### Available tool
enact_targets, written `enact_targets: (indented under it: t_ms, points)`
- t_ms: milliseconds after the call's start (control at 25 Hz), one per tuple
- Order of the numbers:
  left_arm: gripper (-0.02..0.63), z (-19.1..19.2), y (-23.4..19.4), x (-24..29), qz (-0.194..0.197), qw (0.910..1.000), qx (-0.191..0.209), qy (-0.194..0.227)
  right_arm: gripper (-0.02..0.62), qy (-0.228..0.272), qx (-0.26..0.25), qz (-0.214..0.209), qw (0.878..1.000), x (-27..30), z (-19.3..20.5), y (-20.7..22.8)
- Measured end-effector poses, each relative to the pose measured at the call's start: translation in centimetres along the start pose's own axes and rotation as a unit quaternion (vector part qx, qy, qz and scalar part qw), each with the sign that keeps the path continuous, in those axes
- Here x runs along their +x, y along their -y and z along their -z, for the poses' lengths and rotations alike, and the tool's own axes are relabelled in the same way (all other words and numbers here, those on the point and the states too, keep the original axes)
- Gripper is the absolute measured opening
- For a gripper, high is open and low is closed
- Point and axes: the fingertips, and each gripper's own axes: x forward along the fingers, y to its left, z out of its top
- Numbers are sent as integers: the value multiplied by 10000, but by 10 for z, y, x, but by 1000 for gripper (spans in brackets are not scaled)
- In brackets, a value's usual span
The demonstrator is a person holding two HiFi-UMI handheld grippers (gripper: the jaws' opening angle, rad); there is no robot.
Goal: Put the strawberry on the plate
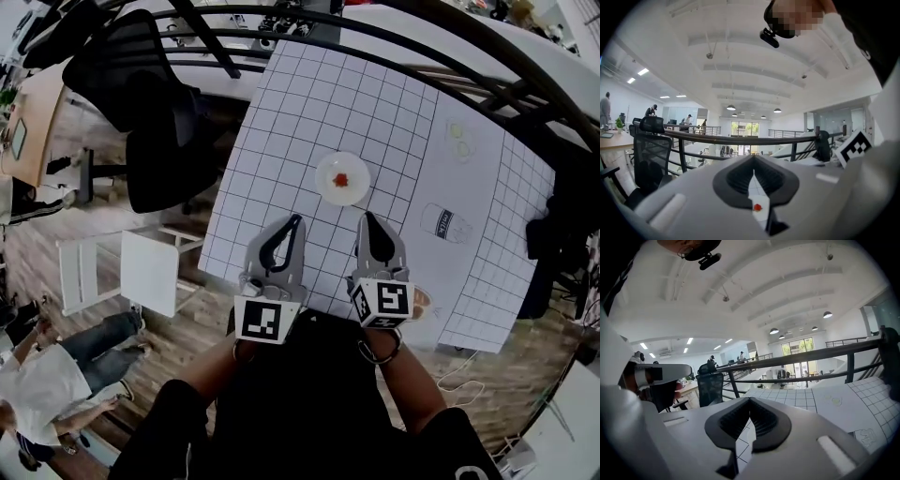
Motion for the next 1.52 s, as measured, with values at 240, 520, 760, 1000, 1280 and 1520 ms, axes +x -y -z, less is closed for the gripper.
enact_targets:
  t_ms: [240, 520, 760, 1000, 1280, 1520]
  points:
    - [11, -12, 2, -11, 80, 9999, 116, 99, -2, -4, -220, -209, 9995, -9, -15, -25]
    - [10, -25, -12, -13, 408, 9989, -45, 220, -2, 67, -212, 91, 9997, -19, -50, -49]
    - [11, -38, -5, -16, 773, 9961, -229, 370, -2, 400, -318, 307, 9982, -31, -88, -62]
    - [10, -61, -5, -24, 916, 9930, -557, 500, -2, 566, -703, 373, 9952, -52, -108, -78]
    - [10, -93, -12, -40, 883, 9920, -300, 850, -2, 857, -686, 406, 9931, -79, -138, -101]
    - [11, -97, -10, -57, 938, 9919, -277, 813, -3, 1046, -1085, 358, 9879, -92, -144, -131]
